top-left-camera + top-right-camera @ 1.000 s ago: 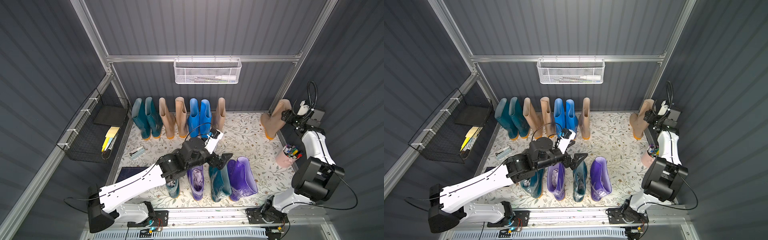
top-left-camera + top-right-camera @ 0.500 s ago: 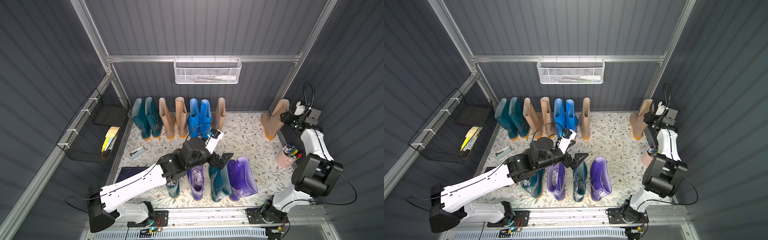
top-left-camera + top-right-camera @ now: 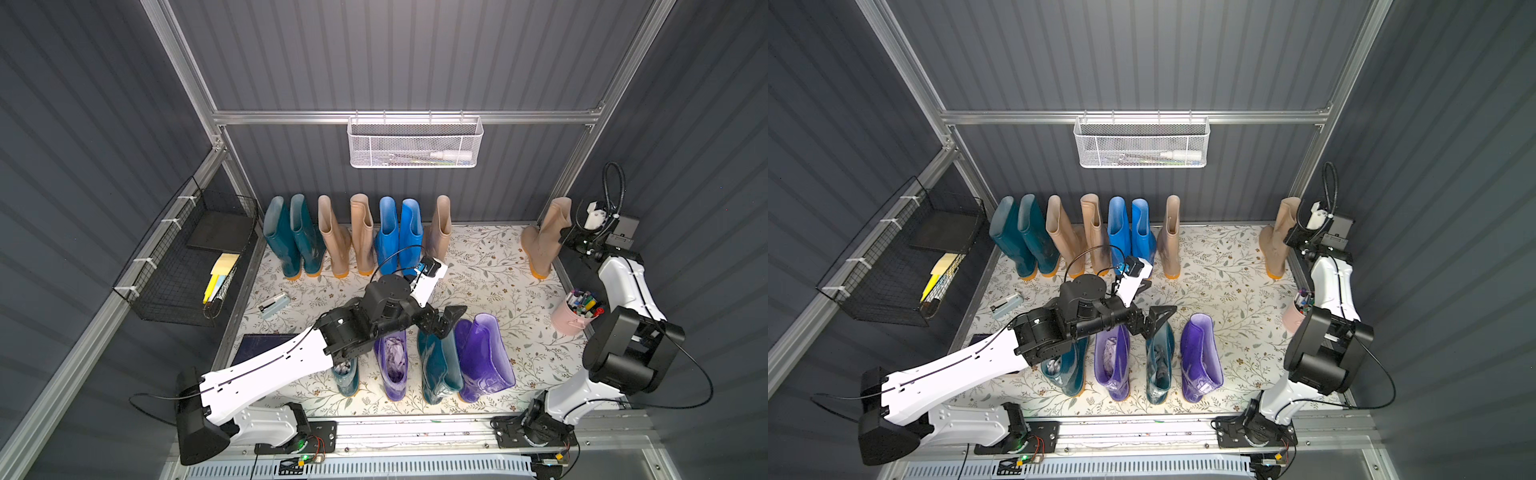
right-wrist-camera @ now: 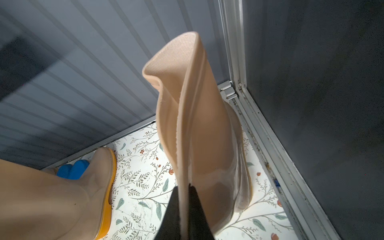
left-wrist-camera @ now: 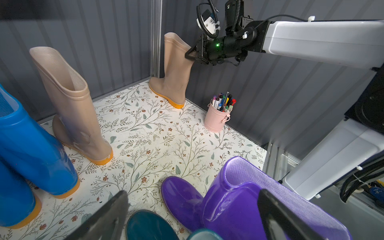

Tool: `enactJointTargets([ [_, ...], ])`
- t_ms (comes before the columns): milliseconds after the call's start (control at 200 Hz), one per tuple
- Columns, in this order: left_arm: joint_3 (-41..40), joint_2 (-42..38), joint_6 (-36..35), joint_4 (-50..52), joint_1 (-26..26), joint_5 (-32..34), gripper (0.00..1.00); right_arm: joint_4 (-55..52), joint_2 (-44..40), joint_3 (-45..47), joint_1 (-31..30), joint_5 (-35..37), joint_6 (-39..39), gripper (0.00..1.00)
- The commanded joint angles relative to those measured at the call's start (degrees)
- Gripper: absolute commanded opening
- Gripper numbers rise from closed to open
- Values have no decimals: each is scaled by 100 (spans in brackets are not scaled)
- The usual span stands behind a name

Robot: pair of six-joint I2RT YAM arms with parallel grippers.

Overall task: Match and arrange rain boots in pairs
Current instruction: Pair a pair of rain boots at the center of the board.

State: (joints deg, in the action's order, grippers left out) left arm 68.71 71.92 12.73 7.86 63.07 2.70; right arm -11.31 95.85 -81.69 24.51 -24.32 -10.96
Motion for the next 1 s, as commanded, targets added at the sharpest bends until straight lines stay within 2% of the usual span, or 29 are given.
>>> enactJointTargets([
  [0,87,55,8,19,30,-94,98,378,-180,80,-201,-341,9,4],
  [315,99,50,1,76,30,-34,99,515,-269,130,-1038,-230,208,3],
  [595,21,-26,28,119,30,33,99,490,99,-211,-1877,-102,292,2],
  [996,-33,-318,-44,392,30,262,99,748,264,-321,-2996,-577,596,2],
])
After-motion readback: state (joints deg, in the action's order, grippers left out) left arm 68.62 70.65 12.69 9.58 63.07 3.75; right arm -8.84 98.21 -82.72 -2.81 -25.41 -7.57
